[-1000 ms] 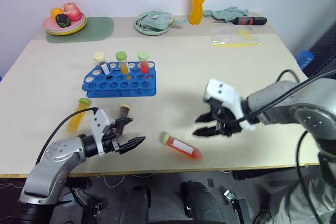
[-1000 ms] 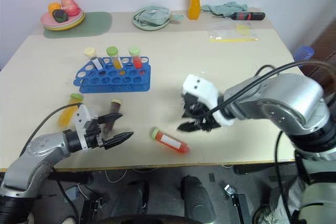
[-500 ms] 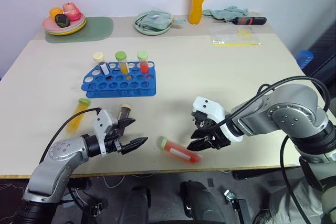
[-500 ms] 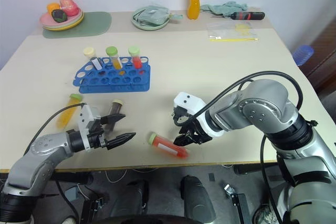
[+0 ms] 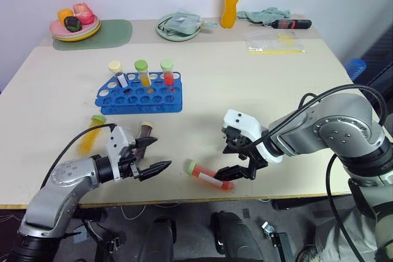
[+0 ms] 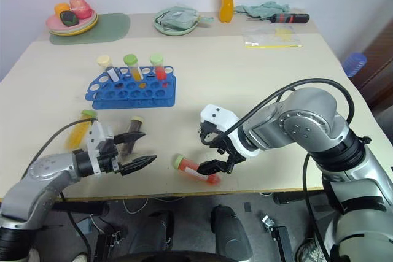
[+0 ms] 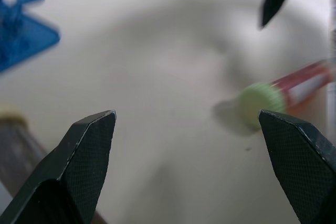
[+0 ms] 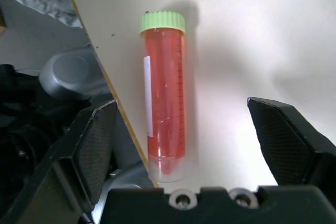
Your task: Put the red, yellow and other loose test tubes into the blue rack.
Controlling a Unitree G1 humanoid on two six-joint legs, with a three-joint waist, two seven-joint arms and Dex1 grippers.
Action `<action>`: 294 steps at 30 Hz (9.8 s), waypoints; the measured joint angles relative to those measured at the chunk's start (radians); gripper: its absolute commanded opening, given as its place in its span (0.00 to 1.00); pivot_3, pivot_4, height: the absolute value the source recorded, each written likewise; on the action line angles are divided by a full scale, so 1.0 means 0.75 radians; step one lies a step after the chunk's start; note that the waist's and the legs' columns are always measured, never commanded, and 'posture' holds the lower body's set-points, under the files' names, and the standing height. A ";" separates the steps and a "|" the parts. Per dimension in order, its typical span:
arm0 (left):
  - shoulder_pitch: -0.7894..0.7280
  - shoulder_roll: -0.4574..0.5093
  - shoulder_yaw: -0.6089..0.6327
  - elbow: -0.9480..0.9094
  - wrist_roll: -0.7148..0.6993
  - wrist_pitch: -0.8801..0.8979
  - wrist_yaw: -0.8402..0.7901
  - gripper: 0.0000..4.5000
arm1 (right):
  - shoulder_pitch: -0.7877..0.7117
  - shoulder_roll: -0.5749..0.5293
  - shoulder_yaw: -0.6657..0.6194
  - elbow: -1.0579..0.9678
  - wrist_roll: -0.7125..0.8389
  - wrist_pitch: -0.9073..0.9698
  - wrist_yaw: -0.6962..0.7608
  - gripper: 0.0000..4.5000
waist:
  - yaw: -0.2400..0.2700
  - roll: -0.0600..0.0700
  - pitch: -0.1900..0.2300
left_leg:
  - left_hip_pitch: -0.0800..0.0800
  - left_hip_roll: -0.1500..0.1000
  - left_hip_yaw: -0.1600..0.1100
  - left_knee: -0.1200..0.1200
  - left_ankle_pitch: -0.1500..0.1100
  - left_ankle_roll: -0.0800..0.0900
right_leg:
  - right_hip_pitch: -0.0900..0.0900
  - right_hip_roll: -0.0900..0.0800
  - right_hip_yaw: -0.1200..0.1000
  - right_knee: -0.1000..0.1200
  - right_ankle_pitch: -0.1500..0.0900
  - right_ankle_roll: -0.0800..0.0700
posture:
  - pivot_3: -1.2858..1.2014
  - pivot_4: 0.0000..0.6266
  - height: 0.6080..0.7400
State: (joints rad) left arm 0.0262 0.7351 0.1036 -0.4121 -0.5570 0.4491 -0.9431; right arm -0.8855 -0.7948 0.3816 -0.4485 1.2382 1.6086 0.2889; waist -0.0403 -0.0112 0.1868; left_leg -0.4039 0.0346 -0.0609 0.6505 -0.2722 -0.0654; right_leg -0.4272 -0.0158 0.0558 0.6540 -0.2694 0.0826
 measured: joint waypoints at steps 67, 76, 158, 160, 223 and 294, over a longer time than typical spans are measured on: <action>-0.018 0.089 -0.055 -0.039 0.035 0.019 -0.053 1.00 | -0.207 0.198 0.520 0.507 -1.155 -0.443 0.534 0.18 | -0.005 0.000 0.000 | 0.002 0.000 0.000 0.001 0.000 0.000 | -0.001 0.000 0.000 0.005 0.000 0.000 | 0.52 0.24 1.00; 0.049 0.084 -0.042 -0.039 0.037 -0.005 -0.021 1.00 | -0.177 0.203 0.507 0.547 -1.271 -0.593 0.655 0.18 | -0.007 0.000 -0.001 | 0.006 0.000 0.001 0.001 0.000 0.000 | 0.001 0.000 0.001 0.007 0.000 0.000 | 0.52 0.24 1.00; -0.027 -0.358 0.102 0.367 0.220 -0.385 0.385 1.00 | -0.156 0.155 0.296 1.292 -1.950 -2.111 1.406 0.85 | -0.007 -0.001 0.000 | 0.017 -0.002 0.004 -0.002 0.002 -0.003 | 0.007 -0.001 0.005 0.012 0.000 -0.001 | 0.52 0.24 1.00; -0.005 -0.358 0.103 0.366 0.220 -0.387 0.385 1.00 | -0.159 0.164 0.276 1.281 -1.972 -2.055 1.404 0.94 | -0.001 -0.001 0.000 | 0.016 -0.003 0.004 -0.002 0.002 -0.003 | 0.007 -0.002 0.005 0.012 0.000 -0.001 | 0.52 0.24 1.00; -0.007 -0.362 0.171 0.131 0.227 -0.162 0.620 1.00 | -0.203 1.219 -0.545 0.823 -1.644 -1.269 0.695 0.17 | -0.034 0.000 0.001 | 0.017 -0.001 0.000 -0.003 0.002 -0.004 | 0.003 0.003 0.006 0.017 0.000 -0.003 | 0.52 0.24 1.00; 0.049 -0.306 0.194 0.155 0.178 -0.230 0.444 1.00 | -0.075 1.280 -0.386 1.610 -1.464 -2.138 0.195 0.39 | -0.039 -0.001 0.000 | 0.016 -0.001 0.004 -0.005 0.002 -0.004 | 0.002 0.000 0.007 0.014 0.000 -0.002 | 0.52 0.24 1.00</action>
State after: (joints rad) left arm 0.0632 0.5054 0.2493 -0.2960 -0.4238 0.2767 -0.6104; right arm -0.9416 0.1655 0.0923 0.7588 0.1398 0.0051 0.4354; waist -0.0698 -0.0122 0.1866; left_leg -0.3922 0.0337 -0.0581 0.6467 -0.2707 -0.0684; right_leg -0.4254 -0.0155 0.0612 0.6645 -0.2693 0.0808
